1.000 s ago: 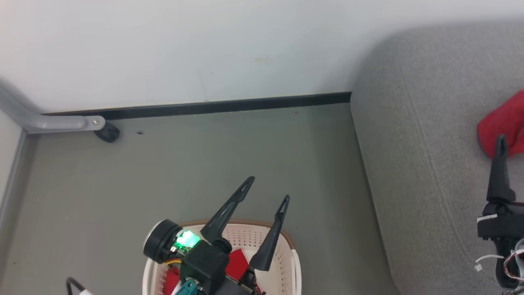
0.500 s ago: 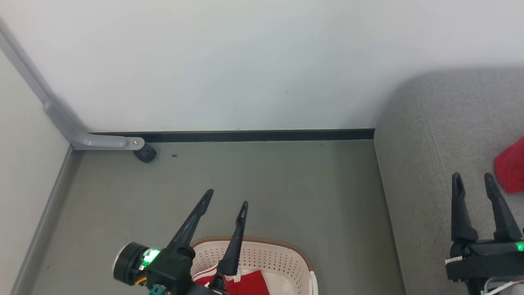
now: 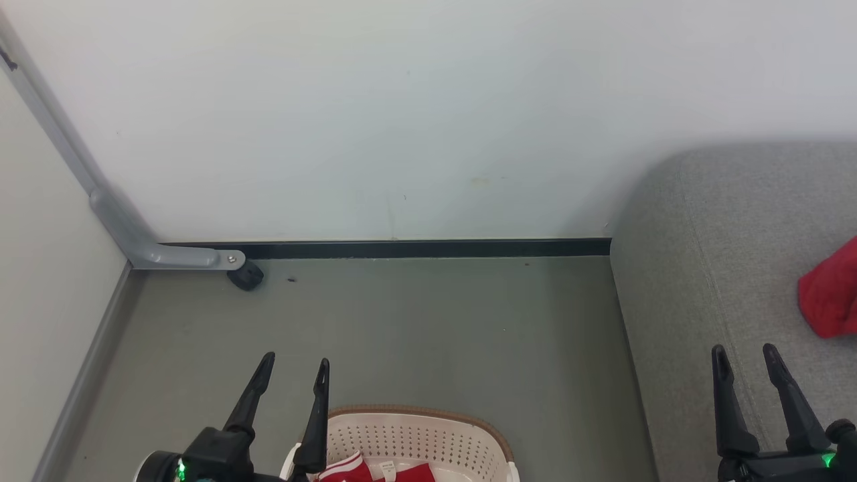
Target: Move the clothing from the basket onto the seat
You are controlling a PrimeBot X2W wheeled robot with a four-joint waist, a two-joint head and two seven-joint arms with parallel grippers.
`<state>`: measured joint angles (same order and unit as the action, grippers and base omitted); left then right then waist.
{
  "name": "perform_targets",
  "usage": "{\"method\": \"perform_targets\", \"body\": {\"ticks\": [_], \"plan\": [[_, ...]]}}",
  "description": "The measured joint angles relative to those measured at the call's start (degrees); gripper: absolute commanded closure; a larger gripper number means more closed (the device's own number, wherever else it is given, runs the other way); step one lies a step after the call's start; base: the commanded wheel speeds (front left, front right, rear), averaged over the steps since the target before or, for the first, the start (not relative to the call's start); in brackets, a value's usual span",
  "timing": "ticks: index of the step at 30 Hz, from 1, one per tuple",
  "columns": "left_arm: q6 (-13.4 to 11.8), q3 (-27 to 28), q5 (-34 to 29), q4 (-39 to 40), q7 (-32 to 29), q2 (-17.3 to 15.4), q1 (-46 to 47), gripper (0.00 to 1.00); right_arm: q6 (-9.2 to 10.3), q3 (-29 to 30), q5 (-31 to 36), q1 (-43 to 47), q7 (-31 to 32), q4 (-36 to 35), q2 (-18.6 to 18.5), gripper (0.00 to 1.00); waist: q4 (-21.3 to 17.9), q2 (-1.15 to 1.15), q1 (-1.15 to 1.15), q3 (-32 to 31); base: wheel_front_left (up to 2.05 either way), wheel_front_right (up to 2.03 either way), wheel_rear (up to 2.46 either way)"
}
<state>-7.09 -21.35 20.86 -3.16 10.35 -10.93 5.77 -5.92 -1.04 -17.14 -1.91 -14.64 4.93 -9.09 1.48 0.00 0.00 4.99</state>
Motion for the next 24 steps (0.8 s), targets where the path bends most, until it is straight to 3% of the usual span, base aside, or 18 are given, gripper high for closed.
{"method": "perform_targets", "body": {"ticks": [13, 24], "plan": [[-0.01, 4.74, 0.69, -4.26, -0.01, 2.24, -4.21, 0.0, 1.92, 0.41, 0.6, 6.02, 0.53, -2.75, 0.2, 0.0, -0.25, 0.0, 0.0, -2.85, 0.0, 0.0, 0.0], [-0.01, 6.6, 0.67, -5.66, -0.02, 3.76, -5.12, 0.0, 2.46, 0.52, 1.09, 7.5, 1.56, -5.0, 0.1, 0.0, -0.04, 0.0, 0.0, -3.98, 0.0, 0.0, 0.0]]}}
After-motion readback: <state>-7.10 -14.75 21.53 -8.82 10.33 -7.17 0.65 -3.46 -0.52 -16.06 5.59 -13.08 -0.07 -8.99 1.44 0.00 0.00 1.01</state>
